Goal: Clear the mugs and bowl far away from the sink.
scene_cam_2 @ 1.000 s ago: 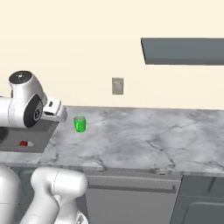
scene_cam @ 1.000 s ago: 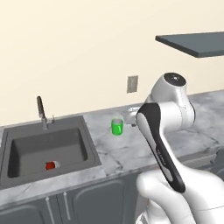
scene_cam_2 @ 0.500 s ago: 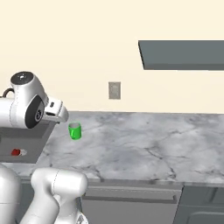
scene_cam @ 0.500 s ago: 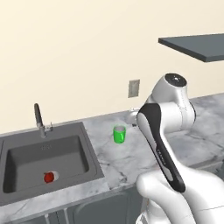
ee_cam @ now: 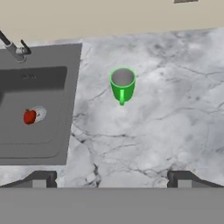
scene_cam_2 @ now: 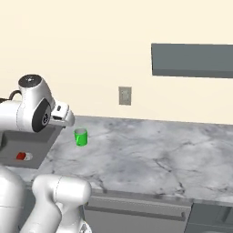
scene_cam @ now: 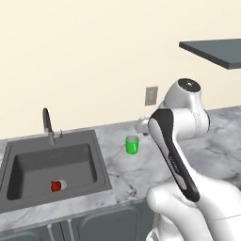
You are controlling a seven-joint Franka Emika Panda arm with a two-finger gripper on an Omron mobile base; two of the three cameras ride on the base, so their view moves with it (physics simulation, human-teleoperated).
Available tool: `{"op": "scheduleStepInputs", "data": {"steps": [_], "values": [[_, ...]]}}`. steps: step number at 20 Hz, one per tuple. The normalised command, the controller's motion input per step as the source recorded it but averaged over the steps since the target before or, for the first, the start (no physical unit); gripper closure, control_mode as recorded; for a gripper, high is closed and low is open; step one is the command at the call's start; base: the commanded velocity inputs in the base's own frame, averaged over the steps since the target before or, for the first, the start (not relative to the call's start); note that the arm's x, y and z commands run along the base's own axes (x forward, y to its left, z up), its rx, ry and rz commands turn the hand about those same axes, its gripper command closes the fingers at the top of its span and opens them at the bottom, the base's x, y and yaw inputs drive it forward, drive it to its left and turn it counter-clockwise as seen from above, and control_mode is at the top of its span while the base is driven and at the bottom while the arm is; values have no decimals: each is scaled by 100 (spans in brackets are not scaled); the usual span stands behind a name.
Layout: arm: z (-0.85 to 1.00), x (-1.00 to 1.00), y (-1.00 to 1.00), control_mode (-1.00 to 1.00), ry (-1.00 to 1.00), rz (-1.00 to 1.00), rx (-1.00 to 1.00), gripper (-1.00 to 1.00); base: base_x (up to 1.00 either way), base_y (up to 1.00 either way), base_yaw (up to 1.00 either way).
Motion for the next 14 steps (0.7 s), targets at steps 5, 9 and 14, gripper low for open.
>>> {"op": "scheduleStepInputs", "data": {"steps": [5, 9, 14], "values": [[-53, 45, -1, -100, 19, 2, -14, -100, 0, 0, 0], [-41, 43, 2, -100, 17, 0, -11, -100, 0, 0, 0], [-35, 46, 0, -100, 5, 0, -3, -100, 0, 0, 0]]}}
